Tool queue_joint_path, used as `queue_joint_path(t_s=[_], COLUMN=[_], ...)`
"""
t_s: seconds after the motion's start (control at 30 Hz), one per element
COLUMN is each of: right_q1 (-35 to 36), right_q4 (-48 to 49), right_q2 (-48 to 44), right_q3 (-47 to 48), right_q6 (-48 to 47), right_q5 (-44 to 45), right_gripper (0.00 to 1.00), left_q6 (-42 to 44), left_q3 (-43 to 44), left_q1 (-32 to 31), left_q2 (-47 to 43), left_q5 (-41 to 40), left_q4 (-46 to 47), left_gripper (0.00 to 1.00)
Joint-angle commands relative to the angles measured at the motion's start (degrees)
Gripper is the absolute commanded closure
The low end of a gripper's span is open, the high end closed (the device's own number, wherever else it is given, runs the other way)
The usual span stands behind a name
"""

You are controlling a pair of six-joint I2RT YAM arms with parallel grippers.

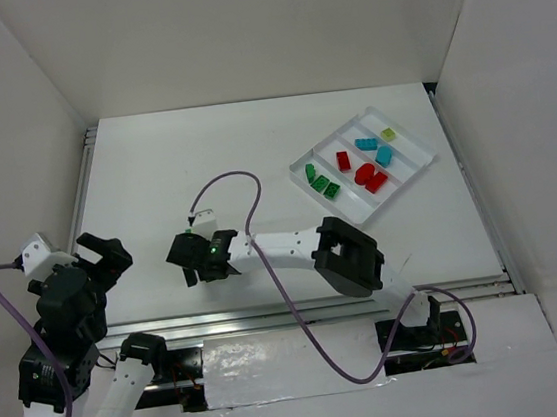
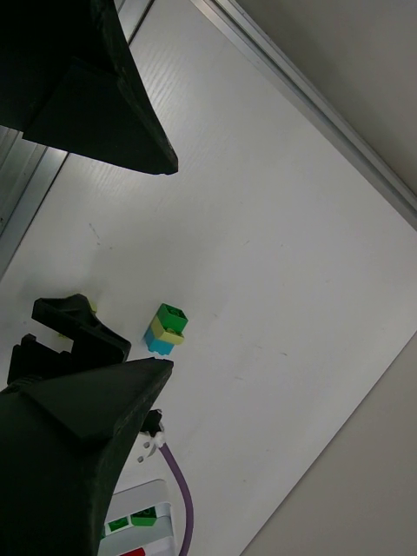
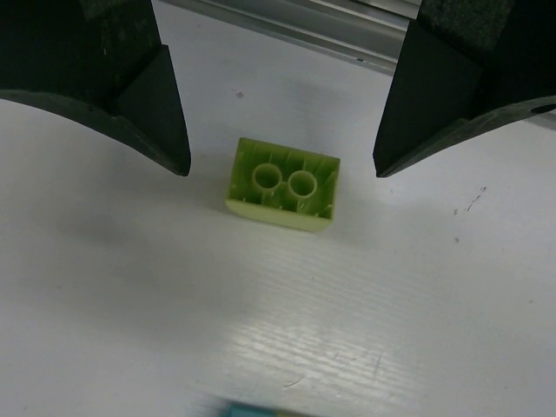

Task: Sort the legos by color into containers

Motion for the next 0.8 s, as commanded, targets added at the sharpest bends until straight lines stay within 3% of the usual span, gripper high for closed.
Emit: queue_joint_path(t_s=[0.0,0.2,0.3,0.43,0.5,0.53,0.6,0.67,0.7,0.73,0.77], right_q1=[1.3,1.1,1.1,1.1,0.9,0.6,-2.8,-7.7,-15.1,-19.3,-23.8], right_q4=[3.2,-0.9,-1.2,-3.0,-2.3,-1.1,1.9,7.4,11.6,11.6,13.4], right_q2=[-0.4,6.0,7.6,7.2,2.8,0.9,-6.8,-14.9,-17.6,-19.7,-21.6], right_q3=[1.4,5.3,5.9,6.6,3.4,1.7,-5.1,-12.2,-14.5,-16.3,-17.9], right_q6=[0.2,1.0,0.8,1.1,1.0,1.1,-0.8,-6.1,-11.6,-14.5,-16.3], right_q5=[0.2,2.1,2.4,4.2,5.8,8.0,8.5,3.5,-4.5,-4.6,-11.7], right_gripper=[0.07,0.08,0.15,0.59,0.7,1.0,1.0,1.0,1.0,1.0,1.0], left_q6=[1.7,2.0,2.1,2.2,2.3,2.4,2.4,2.7,2.7,2.9,3.0], left_q3=[-0.1,-0.2,-0.2,-0.3,-0.3,-0.4,-0.5,-0.5,-0.6,-0.6,-0.6], left_q1=[0.4,0.3,0.3,0.3,0.3,0.3,0.3,0.3,0.3,0.3,0.3], left_q2=[-0.7,-1.1,-1.2,-1.4,-1.7,-1.7,-1.9,-1.8,-1.8,-1.6,-1.4], left_q5=[0.2,0.5,0.8,0.9,1.1,1.1,1.3,1.5,1.8,2.1,2.3], left_q4=[2.4,2.5,2.7,2.7,2.8,2.9,3.0,3.2,3.4,3.4,3.6], left_gripper=[0.0,0.0,0.0,0.0,0.01,0.01,0.0,0.01,0.0,0.0,0.01])
